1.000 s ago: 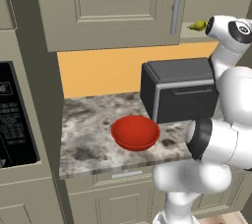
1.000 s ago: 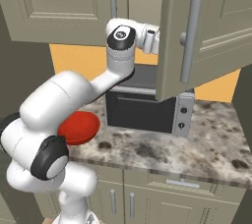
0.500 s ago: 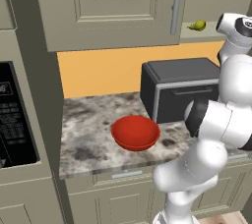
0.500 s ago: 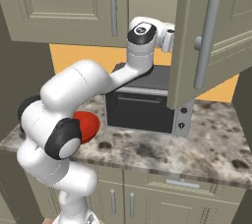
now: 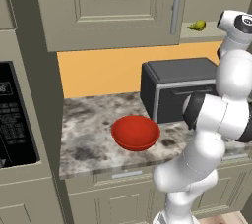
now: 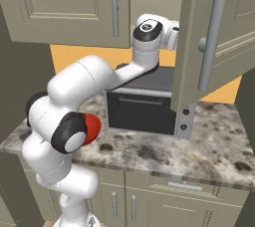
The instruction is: Open the cabinet. Pick the apple and pear from the cabinet and place them into the bowl. Then close the cabinet.
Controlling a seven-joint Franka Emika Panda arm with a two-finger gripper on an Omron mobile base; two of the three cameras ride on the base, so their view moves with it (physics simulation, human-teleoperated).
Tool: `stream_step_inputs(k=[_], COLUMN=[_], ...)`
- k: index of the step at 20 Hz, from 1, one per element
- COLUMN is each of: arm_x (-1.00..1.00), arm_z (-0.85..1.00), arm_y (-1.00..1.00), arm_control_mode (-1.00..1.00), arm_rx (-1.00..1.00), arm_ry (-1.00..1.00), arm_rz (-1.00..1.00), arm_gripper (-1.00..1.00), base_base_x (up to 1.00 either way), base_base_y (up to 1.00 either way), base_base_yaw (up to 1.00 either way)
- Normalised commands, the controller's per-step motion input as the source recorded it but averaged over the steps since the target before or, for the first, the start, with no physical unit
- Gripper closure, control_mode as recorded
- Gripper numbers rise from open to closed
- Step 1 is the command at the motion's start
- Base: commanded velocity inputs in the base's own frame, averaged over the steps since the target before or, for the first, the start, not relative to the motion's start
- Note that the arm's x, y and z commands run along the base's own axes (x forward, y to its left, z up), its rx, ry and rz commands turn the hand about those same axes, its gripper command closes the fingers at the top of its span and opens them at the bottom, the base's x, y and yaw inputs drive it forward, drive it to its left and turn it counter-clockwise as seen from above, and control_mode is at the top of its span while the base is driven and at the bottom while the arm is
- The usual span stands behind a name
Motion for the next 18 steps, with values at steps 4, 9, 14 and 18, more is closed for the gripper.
stream_step_inputs(k=[4,9,14,18], arm_x=[0.00,0.00,0.03,0.00], arm_z=[0.00,0.00,0.00,0.00], arm_y=[-0.03,0.29,0.51,0.47], arm_control_mode=[-1.00,-1.00,-1.00,-1.00], arm_rx=[0.00,0.00,0.00,0.00], arm_ry=[-0.01,-0.10,0.00,0.01], arm_rz=[0.00,0.13,0.26,0.34], arm_gripper=[-1.00,-1.00,-1.00,-1.00], base_base_x=[0.00,0.00,0.00,0.00], base_base_y=[0.00,0.00,0.00,0.00], base_base_yaw=[0.00,0.00,0.00,0.00])
